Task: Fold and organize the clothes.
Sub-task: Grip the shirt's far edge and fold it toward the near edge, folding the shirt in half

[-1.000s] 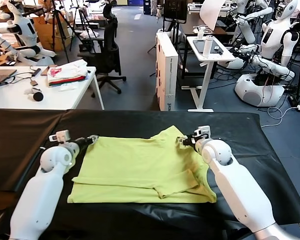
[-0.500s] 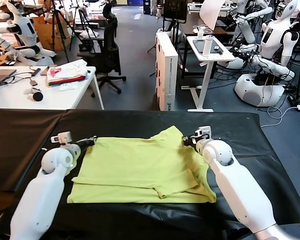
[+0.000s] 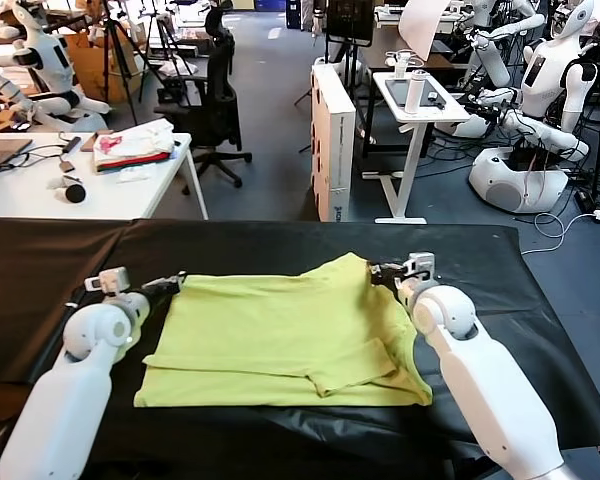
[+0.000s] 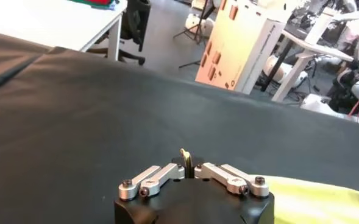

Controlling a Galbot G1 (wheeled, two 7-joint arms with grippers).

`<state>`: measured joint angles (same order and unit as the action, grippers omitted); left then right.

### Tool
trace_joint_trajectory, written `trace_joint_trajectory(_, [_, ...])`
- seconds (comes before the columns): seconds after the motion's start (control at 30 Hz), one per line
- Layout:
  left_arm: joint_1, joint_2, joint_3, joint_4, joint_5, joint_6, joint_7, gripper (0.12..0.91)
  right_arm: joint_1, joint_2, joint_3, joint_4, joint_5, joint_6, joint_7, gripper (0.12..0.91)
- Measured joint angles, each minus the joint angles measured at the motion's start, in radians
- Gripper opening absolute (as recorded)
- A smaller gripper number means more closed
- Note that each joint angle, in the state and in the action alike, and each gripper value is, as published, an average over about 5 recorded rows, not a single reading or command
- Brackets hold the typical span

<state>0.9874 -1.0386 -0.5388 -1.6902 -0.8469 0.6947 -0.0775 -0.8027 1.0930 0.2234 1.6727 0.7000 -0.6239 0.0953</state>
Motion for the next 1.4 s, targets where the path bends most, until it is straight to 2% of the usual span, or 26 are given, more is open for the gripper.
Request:
trace_joint_trajectory(0.3, [0.149,0.009,-0.075,-0.176,-0.025,0.002,-0.008,0.2,-0.114,-0.069,0.051,0.158,0.017,0.0,-0.001,0.139])
trace_joint_trajectory(0.5, [0.198,-0.002,-0.104,-0.241,-0.035,0.005,-0.024,0.202,-0.19,-0.11,0.078,0.239,0.016,-0.009,-0.001,0.139])
trace_joint_trajectory(0.8, [0.262,-0.006,-0.152,-0.293,-0.033,0.0,-0.018,0.199,-0.286,-0.156,0.105,0.305,0.013,-0.032,0.003,0.139])
trace_joint_trajectory(1.4, [0.372,-0.008,-0.235,-0.311,-0.033,-0.023,0.003,0.199,-0.396,-0.175,0.139,0.376,0.011,-0.047,0.013,0.139])
